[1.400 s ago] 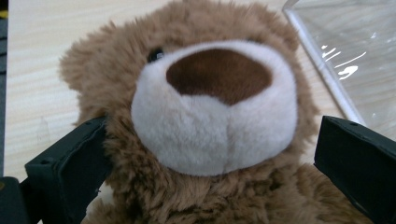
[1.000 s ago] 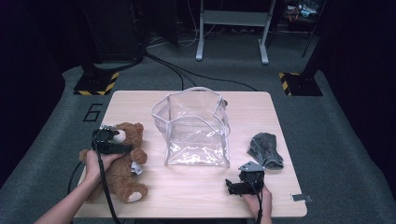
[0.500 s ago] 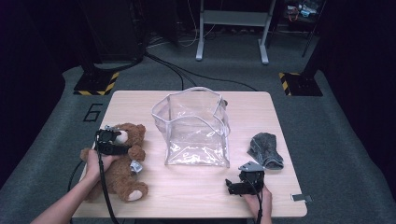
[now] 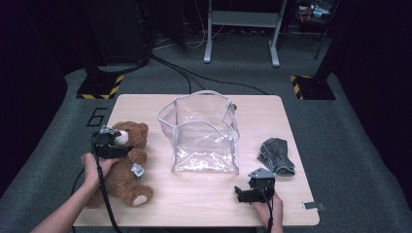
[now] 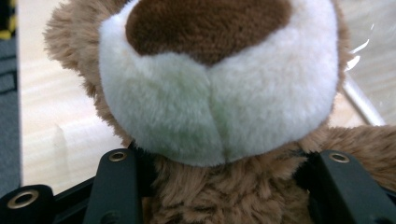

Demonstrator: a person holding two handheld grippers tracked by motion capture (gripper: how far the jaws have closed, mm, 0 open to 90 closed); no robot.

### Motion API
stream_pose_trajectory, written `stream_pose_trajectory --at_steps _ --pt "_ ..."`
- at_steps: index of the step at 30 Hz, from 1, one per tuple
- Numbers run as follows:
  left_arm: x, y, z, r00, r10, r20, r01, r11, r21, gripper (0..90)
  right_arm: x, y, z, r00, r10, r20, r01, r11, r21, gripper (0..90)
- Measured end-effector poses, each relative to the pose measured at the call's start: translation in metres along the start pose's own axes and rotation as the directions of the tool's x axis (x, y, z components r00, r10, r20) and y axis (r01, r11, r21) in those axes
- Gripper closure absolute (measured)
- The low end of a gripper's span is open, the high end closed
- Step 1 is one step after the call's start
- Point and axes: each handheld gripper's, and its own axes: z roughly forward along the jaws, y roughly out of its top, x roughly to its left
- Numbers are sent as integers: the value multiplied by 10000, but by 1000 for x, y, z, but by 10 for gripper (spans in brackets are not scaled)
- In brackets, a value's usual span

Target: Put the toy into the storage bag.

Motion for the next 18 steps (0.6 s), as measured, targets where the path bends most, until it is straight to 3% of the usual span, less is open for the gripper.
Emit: stream_pose_trajectory --at_steps 4,10,18 --pt "-2 7 -8 9999 1 -149 -10 9982 -603 471 0 0 0 10000 1 0 -1 10000 -2 0" --pt "-1 15 -17 9994 -124 -312 78 9898 -1424 480 0 0 0 10000 1 0 -1 10000 -2 0" --pt "1 26 -28 9990 -200 -400 110 9770 -2128 487 0 0 0 10000 4 1 -4 10000 0 0"
